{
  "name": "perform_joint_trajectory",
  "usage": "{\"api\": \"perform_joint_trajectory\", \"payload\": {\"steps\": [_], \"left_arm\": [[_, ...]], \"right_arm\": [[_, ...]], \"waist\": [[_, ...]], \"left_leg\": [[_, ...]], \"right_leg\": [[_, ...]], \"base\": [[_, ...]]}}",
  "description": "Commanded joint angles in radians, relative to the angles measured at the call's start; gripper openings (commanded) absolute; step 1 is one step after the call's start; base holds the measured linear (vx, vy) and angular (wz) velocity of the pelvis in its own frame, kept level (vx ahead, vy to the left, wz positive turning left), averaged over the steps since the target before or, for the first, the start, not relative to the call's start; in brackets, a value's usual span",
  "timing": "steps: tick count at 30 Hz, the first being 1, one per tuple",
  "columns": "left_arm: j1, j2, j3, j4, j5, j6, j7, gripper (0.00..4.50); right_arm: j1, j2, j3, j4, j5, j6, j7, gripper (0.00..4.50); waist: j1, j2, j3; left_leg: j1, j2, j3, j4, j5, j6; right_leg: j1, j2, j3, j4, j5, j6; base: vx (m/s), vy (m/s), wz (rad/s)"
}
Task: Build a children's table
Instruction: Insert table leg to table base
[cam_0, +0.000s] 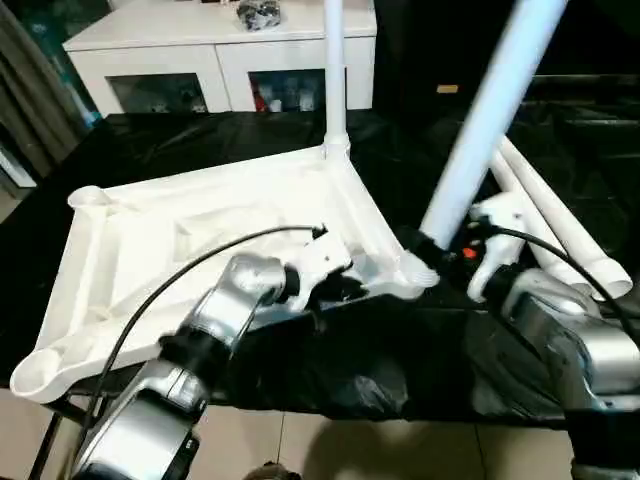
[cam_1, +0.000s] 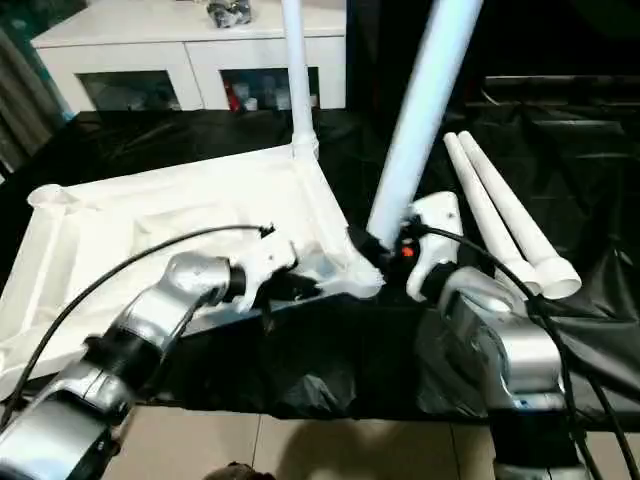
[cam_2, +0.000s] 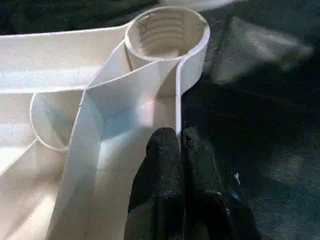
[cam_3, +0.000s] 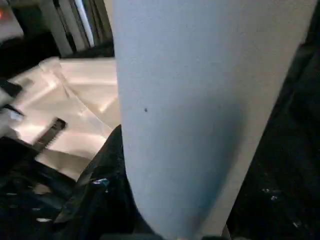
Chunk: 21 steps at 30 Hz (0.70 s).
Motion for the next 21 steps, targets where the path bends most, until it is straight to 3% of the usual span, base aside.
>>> {"api": "perform_joint_trajectory", "payload": {"steps": [1,3,4,5,6,14,17,18,21], "left_arm": [[0.035,0.026,-0.035,-0.018,0.03,-0.001,-0.018,0.0],[0.042,0.032,-0.032,-0.032,0.028,-0.007,-0.016,0.0],[0.048,0.043,-0.032,-0.043,0.027,-0.016,-0.023,0.0],[0.049,0.044,-0.032,-0.045,0.026,-0.015,-0.024,0.0],[0.05,0.048,-0.028,-0.047,0.025,0.001,-0.02,0.0],[0.063,0.067,-0.017,-0.055,0.029,0.007,-0.015,0.0],[0.07,0.073,-0.013,-0.073,0.024,-0.008,-0.013,0.0],[0.072,0.074,-0.006,-0.081,0.012,0.003,-0.022,0.45],[0.077,0.085,0.014,-0.105,-0.028,0.038,-0.066,0.57]], "right_arm": [[-0.026,-0.012,0.02,0.032,-0.021,-0.024,0.023,1.92],[-0.037,-0.02,0.03,0.055,-0.033,-0.031,0.036,1.92],[-0.043,-0.026,0.038,0.079,-0.039,-0.031,0.051,1.92],[-0.044,-0.027,0.039,0.084,-0.039,-0.032,0.054,1.92],[-0.047,-0.028,0.041,0.098,-0.039,-0.032,0.062,1.92],[-0.053,-0.032,0.078,0.154,-0.047,-0.05,0.106,1.92],[-0.069,-0.01,0.076,0.19,-0.055,-0.068,0.108,1.92],[-0.073,-0.003,0.076,0.198,-0.055,-0.072,0.11,1.92],[-0.079,0.003,0.082,0.204,-0.056,-0.08,0.111,1.92]], "waist": [[0.0,-0.026,-0.064],[-0.001,-0.026,-0.064],[-0.003,-0.041,-0.064],[-0.001,-0.04,-0.064],[0.001,-0.033,-0.063],[-0.005,-0.042,-0.061],[-0.01,-0.036,-0.062],[-0.013,-0.037,-0.061],[-0.012,-0.035,-0.064]], "left_leg": [[0.011,0.091,-0.037,-0.078,-0.141,0.066],[0.01,0.089,-0.036,-0.078,-0.141,0.064],[0.008,0.088,-0.034,-0.077,-0.134,0.067],[0.008,0.088,-0.035,-0.077,-0.131,0.069],[0.009,0.088,-0.033,-0.076,-0.126,0.071],[0.009,0.089,-0.033,-0.077,-0.136,0.073],[0.009,0.09,-0.036,-0.08,-0.155,0.064],[0.009,0.09,-0.036,-0.082,-0.163,0.059],[0.01,0.091,-0.035,-0.08,-0.152,0.057]], "right_leg": [[0.043,-0.101,0.067,-0.088,-0.18,-0.19],[0.044,-0.101,0.066,-0.086,-0.171,-0.193],[0.045,-0.1,0.066,-0.087,-0.166,-0.193],[0.046,-0.102,0.066,-0.084,-0.167,-0.195],[0.044,-0.103,0.067,-0.086,-0.176,-0.193],[0.044,-0.103,0.066,-0.088,-0.184,-0.195],[0.043,-0.103,0.065,-0.087,-0.194,-0.198],[0.043,-0.1,0.065,-0.088,-0.194,-0.2],[0.043,-0.101,0.066,-0.083,-0.154,-0.216]], "base": [[0.0,0.0,0.0],[0.0,0.0,0.0],[0.0,0.0,0.0],[0.0,0.0,0.0],[0.0,0.0,0.0],[0.0,0.0,0.0],[0.0,0.0,0.0],[0.0,0.0,0.0],[0.0,0.0,0.0]]}}
